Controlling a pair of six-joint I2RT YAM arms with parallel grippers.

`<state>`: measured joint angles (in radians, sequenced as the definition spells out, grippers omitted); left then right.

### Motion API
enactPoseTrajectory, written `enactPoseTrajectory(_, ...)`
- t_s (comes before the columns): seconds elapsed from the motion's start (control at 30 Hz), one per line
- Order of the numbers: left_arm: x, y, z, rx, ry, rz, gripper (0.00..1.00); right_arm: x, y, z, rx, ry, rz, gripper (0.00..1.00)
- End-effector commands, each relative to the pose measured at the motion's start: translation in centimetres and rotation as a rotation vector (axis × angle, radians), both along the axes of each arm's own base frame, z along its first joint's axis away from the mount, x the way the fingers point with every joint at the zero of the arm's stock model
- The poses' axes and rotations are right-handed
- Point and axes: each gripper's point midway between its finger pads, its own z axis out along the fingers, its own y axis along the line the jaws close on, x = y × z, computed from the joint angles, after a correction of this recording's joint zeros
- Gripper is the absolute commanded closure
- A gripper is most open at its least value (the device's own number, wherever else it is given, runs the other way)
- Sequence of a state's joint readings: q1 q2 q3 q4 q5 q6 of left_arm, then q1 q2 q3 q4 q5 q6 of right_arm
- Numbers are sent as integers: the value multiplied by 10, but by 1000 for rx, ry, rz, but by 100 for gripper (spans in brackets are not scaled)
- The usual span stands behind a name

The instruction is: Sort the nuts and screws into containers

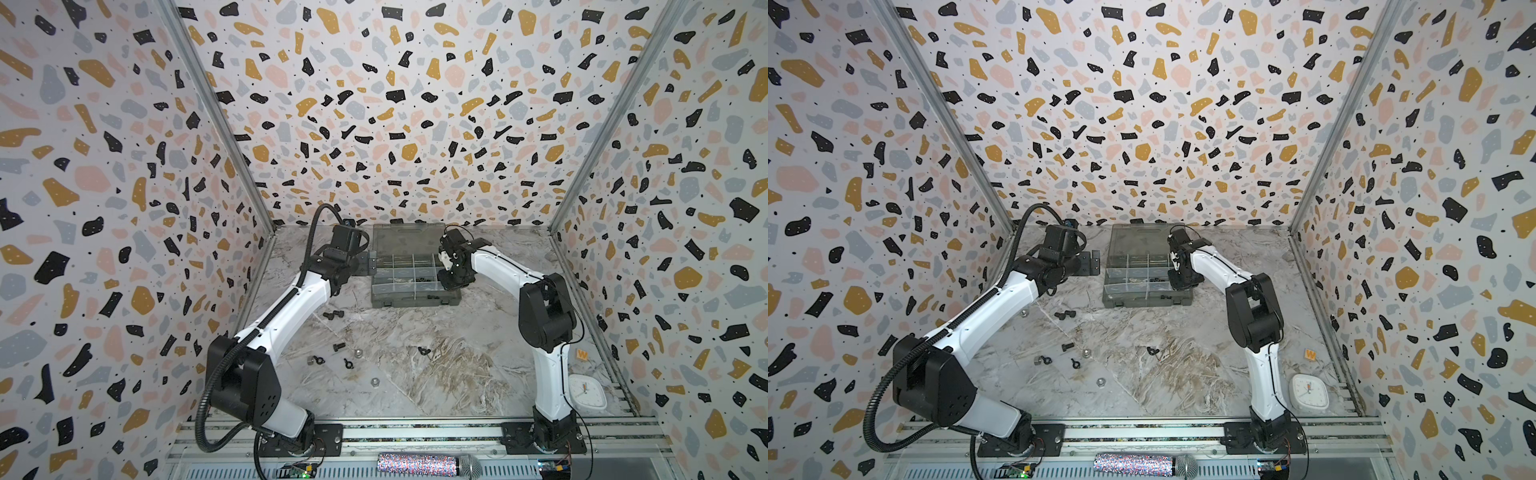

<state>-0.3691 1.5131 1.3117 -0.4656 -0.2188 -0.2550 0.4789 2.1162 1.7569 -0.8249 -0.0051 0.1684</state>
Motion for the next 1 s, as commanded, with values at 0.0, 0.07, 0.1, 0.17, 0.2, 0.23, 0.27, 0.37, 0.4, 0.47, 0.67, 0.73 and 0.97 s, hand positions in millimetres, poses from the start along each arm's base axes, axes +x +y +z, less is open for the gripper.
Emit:
enactPoseTrajectory(0.0, 3, 1, 19, -28, -48, 13, 0, -11, 4, 47, 47, -51, 21, 73)
enactPoseTrajectory(0.07, 1, 2, 18, -28, -44, 15, 0, -23, 8, 49, 44, -44, 44, 73)
enactPoseTrajectory(0.1, -1, 3, 17, -28, -39, 14, 0, -32, 10, 51, 39, -43, 59, 73)
enactPoseTrajectory(0.17, -7, 4, 15, -27, -31, 14, 0, -49, 18, 53, 35, -37, 90, 73)
enactPoseTrajectory(0.2, -10, 5, 14, -30, -30, 13, 0, -60, 23, 54, 42, -31, 111, 73)
enactPoseTrajectory(0.23, -14, 6, 12, -31, -26, 12, 0, -70, 28, 54, 49, -28, 134, 73)
enactPoseTrajectory(0.27, -19, 9, 11, -29, -25, 14, 0, -82, 34, 53, 62, -23, 160, 72)
enactPoseTrajectory(0.37, -33, 15, 6, -28, -20, 20, 0, -115, 47, 47, 101, -3, 218, 68)
enactPoseTrajectory(0.4, -38, 17, 4, -27, -19, 23, 0, -125, 50, 43, 118, 14, 234, 64)
enactPoseTrajectory(0.47, -48, 22, 3, -25, -16, 31, 0, -140, 57, 37, 143, 38, 259, 61)
enactPoseTrajectory(0.67, -76, 37, 0, -21, -16, 63, 0, -169, 78, 20, 179, 73, 335, 58)
enactPoseTrajectory(0.73, -85, 41, -2, -20, -10, 69, 0, -176, 83, 13, 175, 84, 356, 58)
enactPoseTrajectory(0.97, -104, 53, -5, -7, -6, 95, 0, -195, 95, -8, 182, 132, 416, 58)
